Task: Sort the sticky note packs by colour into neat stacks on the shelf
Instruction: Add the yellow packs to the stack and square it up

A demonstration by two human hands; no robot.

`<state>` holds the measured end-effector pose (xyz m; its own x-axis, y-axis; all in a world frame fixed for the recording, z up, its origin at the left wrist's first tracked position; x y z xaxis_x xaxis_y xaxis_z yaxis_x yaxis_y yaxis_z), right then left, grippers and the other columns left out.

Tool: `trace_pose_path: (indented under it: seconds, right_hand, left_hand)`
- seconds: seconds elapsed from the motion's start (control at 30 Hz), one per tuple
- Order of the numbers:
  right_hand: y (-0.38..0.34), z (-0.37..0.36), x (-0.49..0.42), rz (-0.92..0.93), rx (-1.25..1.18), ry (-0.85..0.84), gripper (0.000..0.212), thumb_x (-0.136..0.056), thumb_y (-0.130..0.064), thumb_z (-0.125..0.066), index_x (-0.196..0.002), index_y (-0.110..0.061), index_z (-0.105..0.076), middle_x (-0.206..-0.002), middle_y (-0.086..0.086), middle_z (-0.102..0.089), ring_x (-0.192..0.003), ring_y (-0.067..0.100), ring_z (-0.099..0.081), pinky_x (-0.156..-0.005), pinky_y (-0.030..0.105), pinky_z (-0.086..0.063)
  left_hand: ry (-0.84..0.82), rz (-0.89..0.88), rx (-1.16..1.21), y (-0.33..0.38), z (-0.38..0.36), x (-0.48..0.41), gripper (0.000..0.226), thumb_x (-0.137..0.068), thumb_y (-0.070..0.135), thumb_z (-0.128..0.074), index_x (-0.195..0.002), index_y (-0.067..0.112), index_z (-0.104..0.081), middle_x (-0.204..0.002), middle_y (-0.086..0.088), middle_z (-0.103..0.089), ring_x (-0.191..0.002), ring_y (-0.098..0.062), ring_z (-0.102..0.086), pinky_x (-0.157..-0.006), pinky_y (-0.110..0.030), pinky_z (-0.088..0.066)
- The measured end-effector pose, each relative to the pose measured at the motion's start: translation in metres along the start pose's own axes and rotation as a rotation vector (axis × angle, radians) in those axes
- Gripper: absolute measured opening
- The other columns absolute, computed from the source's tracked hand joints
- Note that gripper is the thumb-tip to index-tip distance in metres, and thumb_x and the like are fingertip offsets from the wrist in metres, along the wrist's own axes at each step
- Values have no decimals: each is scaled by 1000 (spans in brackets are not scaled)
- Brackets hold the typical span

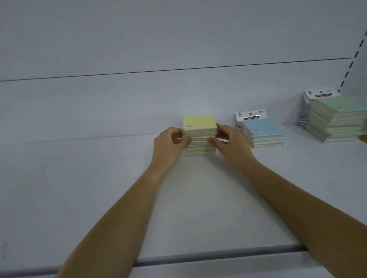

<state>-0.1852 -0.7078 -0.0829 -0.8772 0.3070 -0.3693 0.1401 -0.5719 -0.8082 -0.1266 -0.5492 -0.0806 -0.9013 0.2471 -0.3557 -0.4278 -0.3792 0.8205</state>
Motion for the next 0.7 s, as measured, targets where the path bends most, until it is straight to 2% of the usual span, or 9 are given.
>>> trace_pose_path:
  seconds: [0.07, 0.13, 0.3, 0.37, 0.4, 0.47, 0.53, 0.63, 0.7]
  right_hand:
    - [1, 0, -1, 6, 36, 18, 34, -87, -5, -55, -121, -5, -57, -113, 9, -65, -97, 11, -57, -69, -9, -38]
    - [3, 1, -1, -11, 45, 27, 35, -88, -7, -55, -123, -5, -56, -119, 11, -63, -100, 12, -57, -65, -11, -35]
    - [0, -2, 0, -22, -20, 33, 37, -89, -20, -55, -124, -10, -56, -120, 0, -61, -109, 11, -58, -85, 6, -45]
    - [-3, -1, 0, -22, -30, 53, 31, -91, -19, -52, -120, -9, -58, -111, -3, -63, -102, 9, -58, -86, 4, -43]
    - [-2, 0, 0, -34, -51, 65, 30, -92, -17, -51, -120, -9, -59, -111, 0, -64, -101, 10, -59, -92, 13, -45]
    - [-2, 2, 0, -69, -100, 78, 30, -92, -15, -52, -119, -8, -60, -110, 3, -66, -100, 12, -59, -97, 28, -45]
    - [-1, 4, 0, -93, -126, 81, 30, -91, -14, -52, -120, -9, -60, -113, 6, -67, -97, 10, -58, -93, 26, -46]
    - [1, 2, 2, -133, -137, 36, 38, -87, -14, -59, -124, -8, -55, -113, 1, -63, -99, 11, -57, -87, 19, -43]
    - [4, -2, 5, -145, -69, -67, 43, -80, -12, -66, -121, -8, -55, -116, 3, -63, -103, 19, -60, -92, 28, -47]
  left_hand:
    - [14, 8, 32, 1, -1, 0, 35, -80, 19, -69, -112, 6, -59, -98, -2, -64, -71, 1, -55, -59, 4, -41]
    - [7, 0, 40, 2, -2, 0, 43, -80, 20, -69, -119, 8, -54, -102, -4, -63, -73, -4, -57, -61, -3, -44]
    - [29, -24, 47, 4, -1, 1, 44, -85, 26, -63, -126, 14, -52, -117, -2, -59, -84, -14, -60, -73, -15, -49]
    - [40, -65, 27, 4, -1, 0, 36, -87, 23, -61, -121, 14, -57, -120, -6, -61, -82, -13, -60, -70, -3, -45]
    - [41, -74, 18, 4, -1, 0, 34, -87, 22, -60, -120, 12, -58, -119, -6, -62, -82, -12, -59, -67, 2, -42]
    - [45, -88, 12, 4, 0, 1, 34, -87, 20, -61, -119, 10, -60, -118, -7, -63, -83, -12, -58, -64, 6, -39]
    - [50, -94, 20, 5, 0, 1, 34, -86, 20, -62, -118, 9, -60, -118, -8, -63, -84, -11, -58, -64, 6, -39]
    - [-2, -5, 48, -1, -2, 1, 50, -79, 25, -70, -124, 11, -54, -116, -2, -60, -89, -11, -59, -66, -2, -44]
    - [-106, 76, 21, -8, -6, 2, 64, -71, 25, -77, -127, 10, -50, -115, 1, -57, -97, -15, -59, -76, -16, -47]
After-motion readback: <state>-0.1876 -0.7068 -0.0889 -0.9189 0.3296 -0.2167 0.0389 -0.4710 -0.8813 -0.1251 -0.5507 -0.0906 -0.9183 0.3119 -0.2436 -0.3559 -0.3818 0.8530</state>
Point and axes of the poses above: each hand's wrist, its own x-axis away from the middle knuckle, its own z-axis out of the back of the hand, y = z × x, the point moved 3 cm from there along -x, towards the middle knuckle
